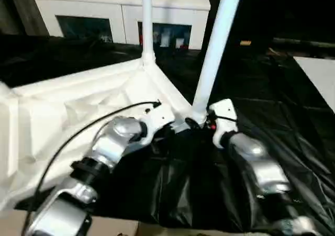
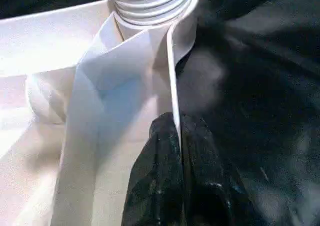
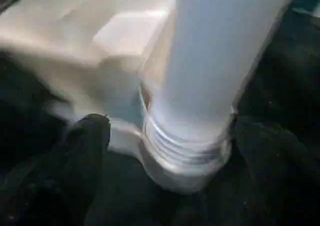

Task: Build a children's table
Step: Rotate leg to tighten

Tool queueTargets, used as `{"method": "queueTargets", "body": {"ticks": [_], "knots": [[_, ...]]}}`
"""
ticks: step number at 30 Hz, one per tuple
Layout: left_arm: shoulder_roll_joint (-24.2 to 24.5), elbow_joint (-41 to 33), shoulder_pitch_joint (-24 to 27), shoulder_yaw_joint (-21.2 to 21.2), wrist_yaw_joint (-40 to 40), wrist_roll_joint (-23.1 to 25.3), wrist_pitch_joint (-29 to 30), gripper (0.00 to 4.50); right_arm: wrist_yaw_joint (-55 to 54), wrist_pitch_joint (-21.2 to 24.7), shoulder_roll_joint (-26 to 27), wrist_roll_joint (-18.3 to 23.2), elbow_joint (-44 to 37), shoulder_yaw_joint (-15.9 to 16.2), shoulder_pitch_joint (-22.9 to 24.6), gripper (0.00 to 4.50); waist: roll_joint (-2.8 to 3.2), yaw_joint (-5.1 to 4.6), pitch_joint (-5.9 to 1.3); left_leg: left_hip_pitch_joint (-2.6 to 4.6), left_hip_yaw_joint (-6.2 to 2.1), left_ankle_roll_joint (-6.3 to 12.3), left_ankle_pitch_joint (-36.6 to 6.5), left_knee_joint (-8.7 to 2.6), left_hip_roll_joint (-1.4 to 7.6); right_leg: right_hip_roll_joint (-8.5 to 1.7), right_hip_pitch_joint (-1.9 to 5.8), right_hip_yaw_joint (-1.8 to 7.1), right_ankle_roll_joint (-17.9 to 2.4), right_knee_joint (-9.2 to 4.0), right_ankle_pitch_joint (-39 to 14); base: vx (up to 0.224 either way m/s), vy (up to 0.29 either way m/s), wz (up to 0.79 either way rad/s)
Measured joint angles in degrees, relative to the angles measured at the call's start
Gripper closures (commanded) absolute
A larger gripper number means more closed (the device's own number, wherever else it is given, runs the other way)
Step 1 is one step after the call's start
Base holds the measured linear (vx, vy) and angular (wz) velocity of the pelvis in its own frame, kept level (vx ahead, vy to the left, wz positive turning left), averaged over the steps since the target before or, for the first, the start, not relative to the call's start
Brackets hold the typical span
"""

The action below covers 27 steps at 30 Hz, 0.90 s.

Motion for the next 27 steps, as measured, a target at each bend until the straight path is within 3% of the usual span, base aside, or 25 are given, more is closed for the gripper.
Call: {"method": "queueTargets", "body": {"ticks": [6,14,15,17,27], "knots": [[7.84,-4.23,2.38,-1.50,-12.99,-2.98,-2.45,4.50,13.94,0.44,-7.63,3.81,-5.33,0.03,3.17,0.31,0.11,0.13,0.05,0.11,0.05,-0.02,-0.01,0.02,0.03,0.00,0.06,0.01,-0.02,0.00,0.01,0.000,0.000,0.00],[9.26,-8.69,3.96,-3.02,-18.14,-4.20,-1.61,4.50,19.25,0.47,-8.18,5.31,-6.89,3.26,3.11,0.31,0.08,1.01,0.06,0.15,0.10,-0.01,0.00,0.11,0.00,-0.07,0.16,0.05,-0.03,0.02,0.02,0.000,0.000,0.00],[9.28,-8.70,3.96,-3.03,-18.18,-4.21,-1.65,4.50,19.94,0.47,-8.08,5.26,-6.90,4.07,3.12,0.59,0.03,1.02,0.06,0.14,0.10,-0.01,0.00,0.11,0.00,-0.07,0.16,0.05,-0.03,0.02,0.01,0.000,0.000,0.00],[9.23,-8.75,3.95,-3.12,-18.17,-4.21,-1.67,4.50,20.52,0.46,-7.94,4.98,-6.89,5.01,3.12,0.67,0.03,1.11,0.06,0.13,0.10,-0.01,0.00,0.11,0.00,-0.07,0.16,0.05,-0.03,0.02,0.01,0.000,0.000,0.00],[9.34,-8.92,3.96,-3.24,-18.15,-4.20,-1.51,4.50,20.17,0.35,-6.62,4.57,-5.49,4.93,1.72,1.63,-0.04,1.18,0.03,0.14,0.10,-0.01,0.00,0.14,0.00,-0.07,0.16,0.04,-0.02,0.08,0.01,0.000,0.000,0.00]]}}
